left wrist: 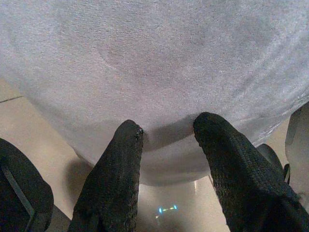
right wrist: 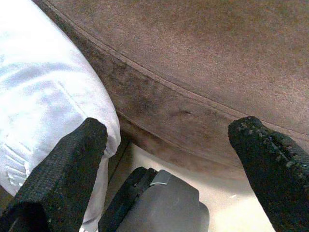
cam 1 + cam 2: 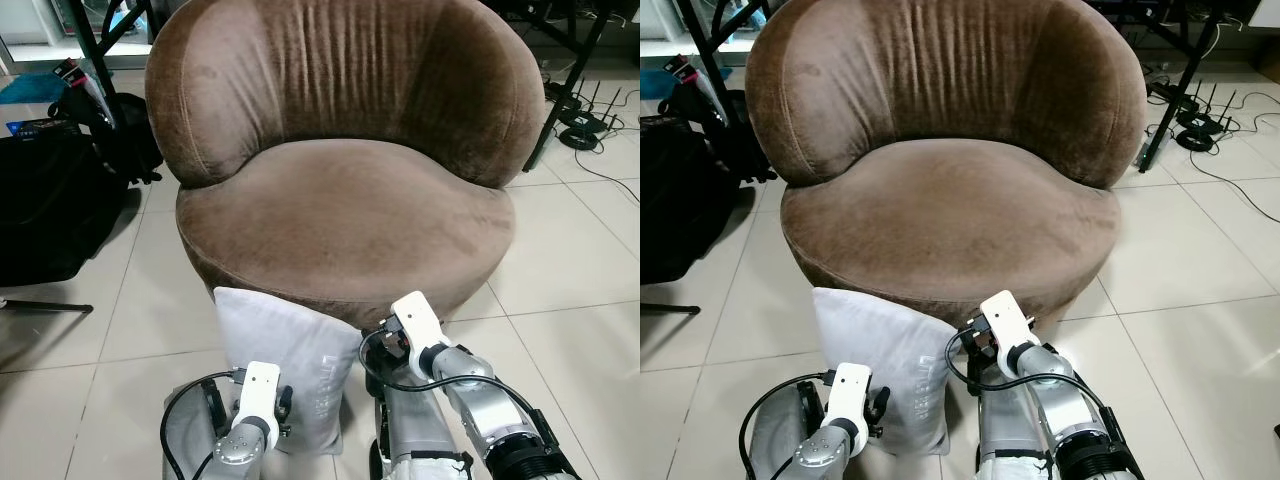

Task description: Move the pillow to the sofa from floor

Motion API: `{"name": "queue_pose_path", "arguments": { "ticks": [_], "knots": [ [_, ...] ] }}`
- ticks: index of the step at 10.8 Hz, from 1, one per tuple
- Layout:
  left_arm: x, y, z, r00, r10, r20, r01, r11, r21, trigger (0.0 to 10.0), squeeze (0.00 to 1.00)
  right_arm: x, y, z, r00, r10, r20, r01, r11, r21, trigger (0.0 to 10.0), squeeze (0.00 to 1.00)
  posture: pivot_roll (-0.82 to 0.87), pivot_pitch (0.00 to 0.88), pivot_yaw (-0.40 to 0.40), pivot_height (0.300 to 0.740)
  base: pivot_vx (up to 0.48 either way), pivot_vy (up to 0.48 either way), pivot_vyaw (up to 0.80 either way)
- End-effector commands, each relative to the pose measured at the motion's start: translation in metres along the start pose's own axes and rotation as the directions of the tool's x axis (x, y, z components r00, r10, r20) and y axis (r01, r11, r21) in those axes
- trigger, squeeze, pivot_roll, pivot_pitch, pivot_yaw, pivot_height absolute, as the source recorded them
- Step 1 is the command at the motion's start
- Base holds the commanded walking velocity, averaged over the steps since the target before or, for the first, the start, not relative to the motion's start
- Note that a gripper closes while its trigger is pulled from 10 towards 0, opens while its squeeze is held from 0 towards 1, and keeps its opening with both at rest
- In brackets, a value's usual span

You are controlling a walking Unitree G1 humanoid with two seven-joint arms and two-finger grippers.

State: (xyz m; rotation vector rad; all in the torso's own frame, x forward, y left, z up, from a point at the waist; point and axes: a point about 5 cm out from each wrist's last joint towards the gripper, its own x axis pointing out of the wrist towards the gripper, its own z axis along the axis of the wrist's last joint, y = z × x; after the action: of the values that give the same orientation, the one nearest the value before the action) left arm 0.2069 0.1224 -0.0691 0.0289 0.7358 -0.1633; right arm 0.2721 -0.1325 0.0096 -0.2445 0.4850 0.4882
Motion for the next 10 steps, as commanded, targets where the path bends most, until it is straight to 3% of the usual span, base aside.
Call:
{"name": "queue_pose_path", "arguments": {
  "ticks": [1, 2, 7, 10],
  "knots": [
    [0.008, 0.018, 0.028, 0.999, 0.035, 0.04, -0.036, 0.999, 0.022, 10.0, 0.0, 0.002, 0.0, 0.003, 1.0, -0.003, 0.007, 0.003, 1.0, -0.004, 10.0, 0.0, -0.22, 0.0, 0.03, 0.463, 0.0, 0.0, 0.0],
    [0.022, 0.024, 0.095, 0.991, 0.05, 0.121, -0.054, 0.998, 0.034, 10.0, 0.0, 0.002, -0.001, 0.003, 1.0, -0.007, 0.004, 0.007, 1.0, -0.002, 10.0, 0.0, -0.22, 0.0, 0.026, 0.463, 0.0, 0.0, 0.0],
    [0.023, 0.018, 0.092, 0.996, 0.027, 0.084, -0.029, 0.999, 0.013, 10.0, 0.0, 0.004, -0.001, 0.002, 1.0, -0.001, -0.001, 0.001, 1.0, -0.007, 10.0, 0.0, -0.21, 0.0, 0.019, 0.463, 0.0, 0.0, 0.0],
    [0.023, 0.015, 0.1, 0.992, 0.007, 0.127, -0.008, 1.0, 0.008, 10.0, 0.0, 0.004, 0.0, 0.001, 1.0, 0.003, -0.007, -0.003, 1.0, -0.007, 10.0, 0.0, -0.21, 0.0, 0.019, 0.463, 0.0, 0.0, 0.0]
  ]
}}
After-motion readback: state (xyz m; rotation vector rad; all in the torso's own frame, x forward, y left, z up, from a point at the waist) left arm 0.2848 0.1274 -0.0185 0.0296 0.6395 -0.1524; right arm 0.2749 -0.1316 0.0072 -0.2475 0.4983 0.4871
